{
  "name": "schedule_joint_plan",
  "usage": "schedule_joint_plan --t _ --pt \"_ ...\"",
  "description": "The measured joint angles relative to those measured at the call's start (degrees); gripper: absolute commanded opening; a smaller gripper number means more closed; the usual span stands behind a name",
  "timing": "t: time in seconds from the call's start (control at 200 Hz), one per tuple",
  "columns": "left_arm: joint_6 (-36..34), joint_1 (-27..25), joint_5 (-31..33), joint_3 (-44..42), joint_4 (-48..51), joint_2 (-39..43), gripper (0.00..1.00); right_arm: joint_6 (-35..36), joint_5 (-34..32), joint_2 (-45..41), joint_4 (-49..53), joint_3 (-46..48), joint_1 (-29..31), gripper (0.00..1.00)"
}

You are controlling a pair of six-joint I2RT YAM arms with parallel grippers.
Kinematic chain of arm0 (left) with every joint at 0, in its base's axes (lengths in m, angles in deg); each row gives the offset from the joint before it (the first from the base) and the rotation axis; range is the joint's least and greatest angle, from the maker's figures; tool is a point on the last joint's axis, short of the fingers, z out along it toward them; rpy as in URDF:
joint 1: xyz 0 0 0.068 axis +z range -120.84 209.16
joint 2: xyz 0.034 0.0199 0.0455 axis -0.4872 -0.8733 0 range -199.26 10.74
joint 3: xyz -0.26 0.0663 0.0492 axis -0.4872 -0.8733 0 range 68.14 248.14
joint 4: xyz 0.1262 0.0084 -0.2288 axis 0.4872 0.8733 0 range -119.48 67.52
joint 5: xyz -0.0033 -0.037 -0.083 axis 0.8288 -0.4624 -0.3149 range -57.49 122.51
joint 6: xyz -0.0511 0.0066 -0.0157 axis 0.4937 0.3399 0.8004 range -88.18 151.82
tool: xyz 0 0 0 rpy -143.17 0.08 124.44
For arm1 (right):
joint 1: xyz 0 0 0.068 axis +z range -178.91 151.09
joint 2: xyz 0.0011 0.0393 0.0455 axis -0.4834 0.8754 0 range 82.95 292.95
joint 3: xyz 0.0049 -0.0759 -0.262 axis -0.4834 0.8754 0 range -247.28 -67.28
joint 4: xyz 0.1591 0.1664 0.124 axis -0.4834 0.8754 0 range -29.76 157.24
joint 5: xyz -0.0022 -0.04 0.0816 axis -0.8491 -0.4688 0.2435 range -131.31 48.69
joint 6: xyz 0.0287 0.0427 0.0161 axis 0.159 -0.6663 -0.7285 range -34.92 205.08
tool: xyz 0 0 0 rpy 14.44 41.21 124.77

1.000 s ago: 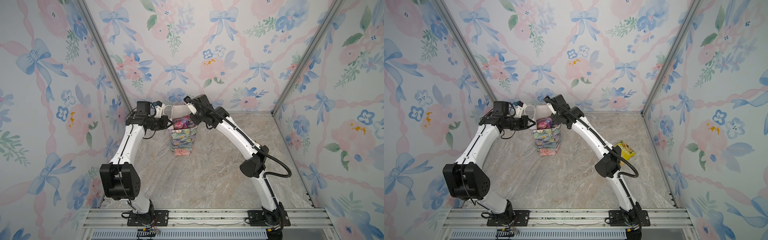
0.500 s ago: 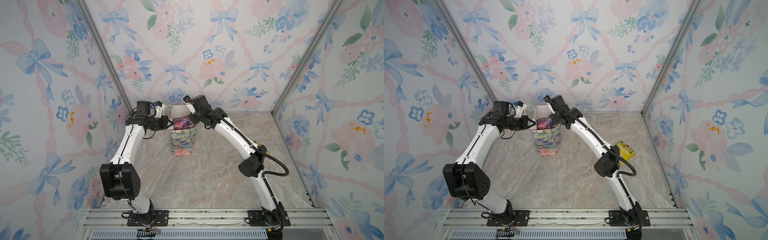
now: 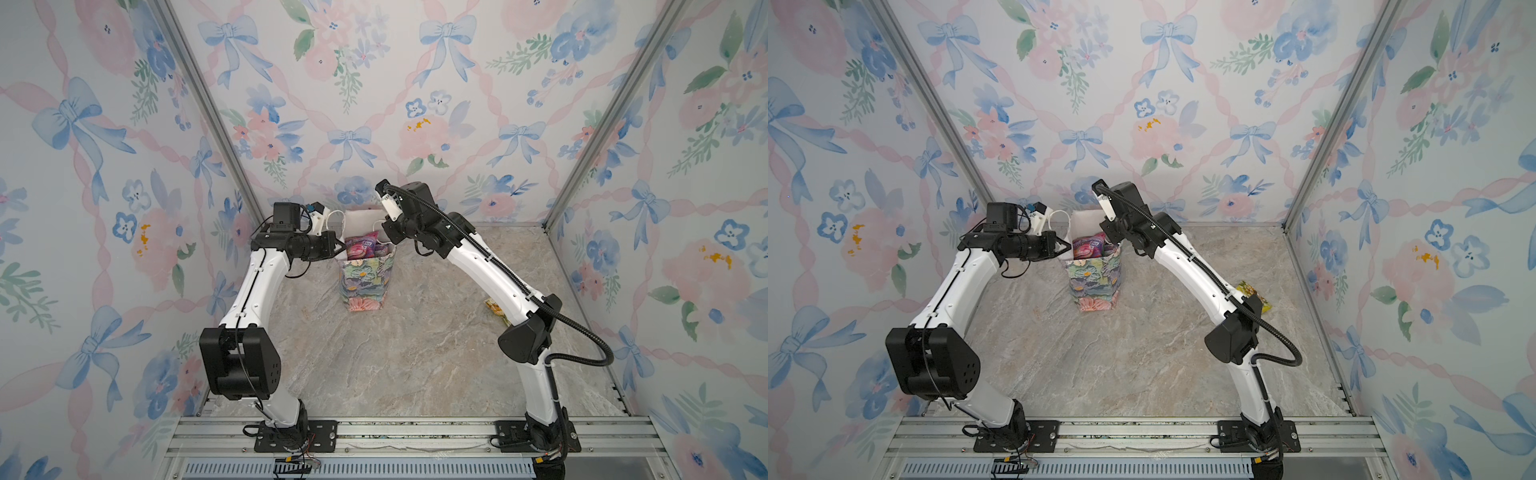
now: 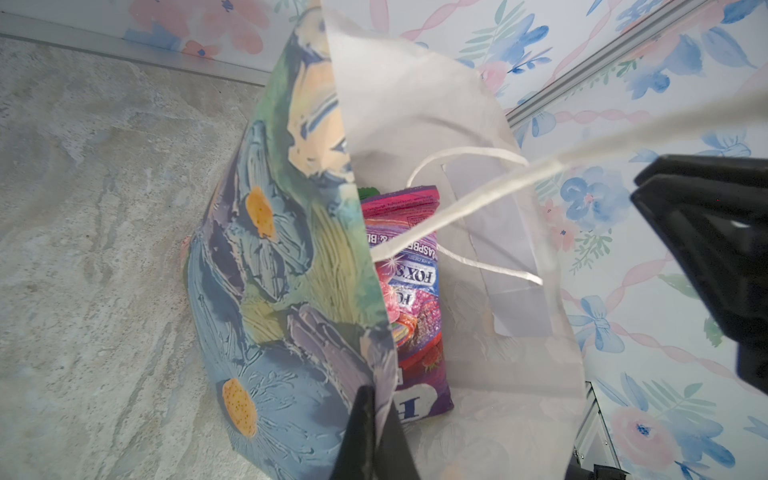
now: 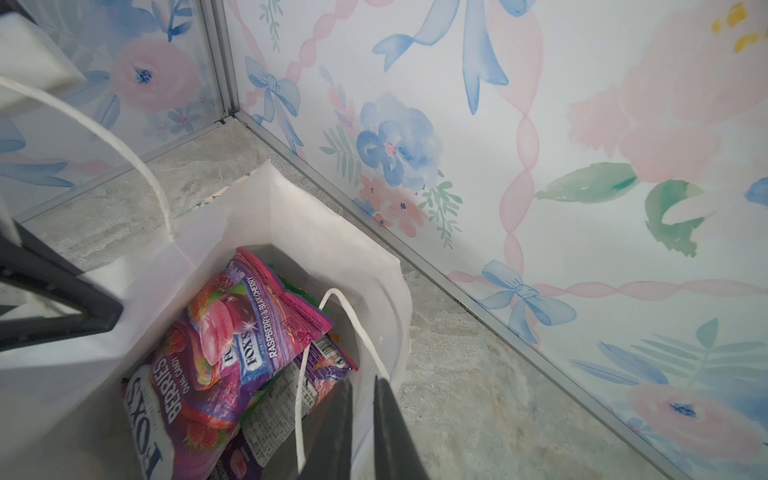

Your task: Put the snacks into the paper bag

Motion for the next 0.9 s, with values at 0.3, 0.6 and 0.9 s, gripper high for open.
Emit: schedule_joint_plan --t 0.3,0.6,0.9 --pt "0.0 0.0 -0.2 0.0 0.0 0.0 0.0 1.0 3.9 2.0 3.9 -5.4 -0.2 0.26" --pt "0.0 0.0 -0.9 0.0 -0.1 -0.2 0.0 3.5 1.7 9.4 7.2 -11.0 -0.2 0.23" --pt "0.0 0.0 -1.3 0.0 -0.1 -0.3 0.0 4.9 -0.9 12.3 7.3 -11.4 -0.2 0.11"
